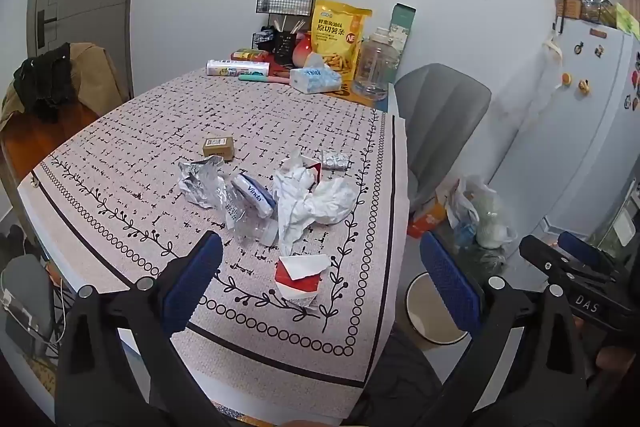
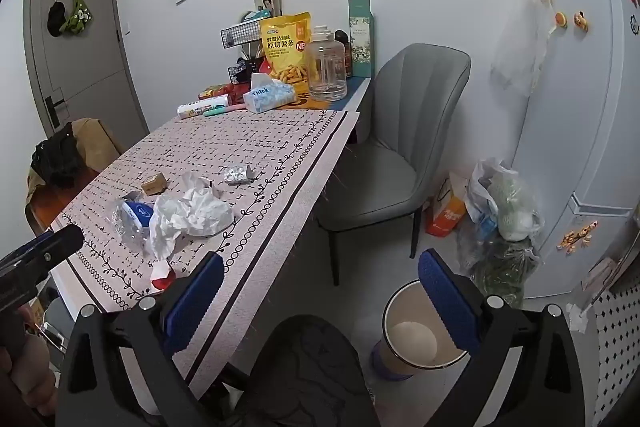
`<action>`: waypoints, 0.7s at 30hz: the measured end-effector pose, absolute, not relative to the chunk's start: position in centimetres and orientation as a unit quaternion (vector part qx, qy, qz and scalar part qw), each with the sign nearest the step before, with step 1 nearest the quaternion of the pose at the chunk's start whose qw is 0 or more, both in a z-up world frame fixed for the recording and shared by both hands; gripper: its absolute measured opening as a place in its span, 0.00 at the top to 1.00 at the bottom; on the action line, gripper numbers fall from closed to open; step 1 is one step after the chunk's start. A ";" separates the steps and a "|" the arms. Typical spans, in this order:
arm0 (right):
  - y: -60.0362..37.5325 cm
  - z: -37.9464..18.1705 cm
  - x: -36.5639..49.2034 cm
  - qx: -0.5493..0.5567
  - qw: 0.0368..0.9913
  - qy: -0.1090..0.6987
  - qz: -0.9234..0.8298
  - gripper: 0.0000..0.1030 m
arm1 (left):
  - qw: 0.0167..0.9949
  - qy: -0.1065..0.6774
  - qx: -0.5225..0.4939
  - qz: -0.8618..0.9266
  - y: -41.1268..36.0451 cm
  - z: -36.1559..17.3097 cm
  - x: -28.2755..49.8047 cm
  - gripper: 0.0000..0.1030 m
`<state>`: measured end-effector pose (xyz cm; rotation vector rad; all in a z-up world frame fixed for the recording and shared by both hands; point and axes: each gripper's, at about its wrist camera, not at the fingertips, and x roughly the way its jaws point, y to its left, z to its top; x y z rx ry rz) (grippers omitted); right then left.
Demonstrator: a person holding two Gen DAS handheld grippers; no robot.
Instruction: Collect trash
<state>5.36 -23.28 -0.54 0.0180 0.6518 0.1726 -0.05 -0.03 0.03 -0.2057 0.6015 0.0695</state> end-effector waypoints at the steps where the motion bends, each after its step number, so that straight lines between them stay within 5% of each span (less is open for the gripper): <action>1: -23.4 -0.6 5.3 0.017 0.943 0.319 0.089 0.07 | 0.949 0.297 -0.101 0.034 0.0 0.0 0.0 0.05; 21: -24.0 -0.7 5.6 0.013 0.944 0.323 0.067 0.07 | 0.951 0.292 -0.103 0.026 -0.6 0.5 0.1 0.05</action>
